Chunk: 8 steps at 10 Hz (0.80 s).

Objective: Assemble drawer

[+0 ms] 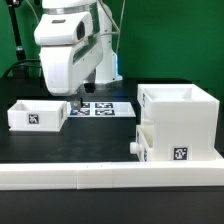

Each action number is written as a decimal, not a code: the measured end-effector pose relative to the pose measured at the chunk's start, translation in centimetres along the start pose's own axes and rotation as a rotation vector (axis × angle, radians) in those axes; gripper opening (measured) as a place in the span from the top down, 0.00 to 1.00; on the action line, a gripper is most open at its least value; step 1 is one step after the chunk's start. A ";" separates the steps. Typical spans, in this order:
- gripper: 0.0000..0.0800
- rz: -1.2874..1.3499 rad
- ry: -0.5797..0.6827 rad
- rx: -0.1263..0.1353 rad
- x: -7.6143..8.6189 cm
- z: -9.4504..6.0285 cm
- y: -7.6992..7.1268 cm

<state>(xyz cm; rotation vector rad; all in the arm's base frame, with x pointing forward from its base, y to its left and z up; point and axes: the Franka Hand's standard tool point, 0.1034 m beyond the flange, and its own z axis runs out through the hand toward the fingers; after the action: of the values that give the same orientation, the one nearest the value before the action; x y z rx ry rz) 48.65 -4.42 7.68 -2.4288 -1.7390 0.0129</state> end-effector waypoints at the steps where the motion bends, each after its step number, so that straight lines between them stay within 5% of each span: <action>1: 0.19 0.018 0.000 0.000 0.0 0.0 0.0; 5: 0.19 0.325 0.008 -0.068 -3.1 -0.3 -1.7; 8: 0.19 0.588 0.049 -0.057 -4.1 0.8 -2.5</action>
Offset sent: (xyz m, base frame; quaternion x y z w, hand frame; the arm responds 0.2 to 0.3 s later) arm -0.0352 -0.0295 0.0101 -0.0578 0.0060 0.2258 0.9724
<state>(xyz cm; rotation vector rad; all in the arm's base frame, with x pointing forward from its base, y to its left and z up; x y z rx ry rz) 44.84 -7.43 6.89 -2.8562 -0.9617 -0.0274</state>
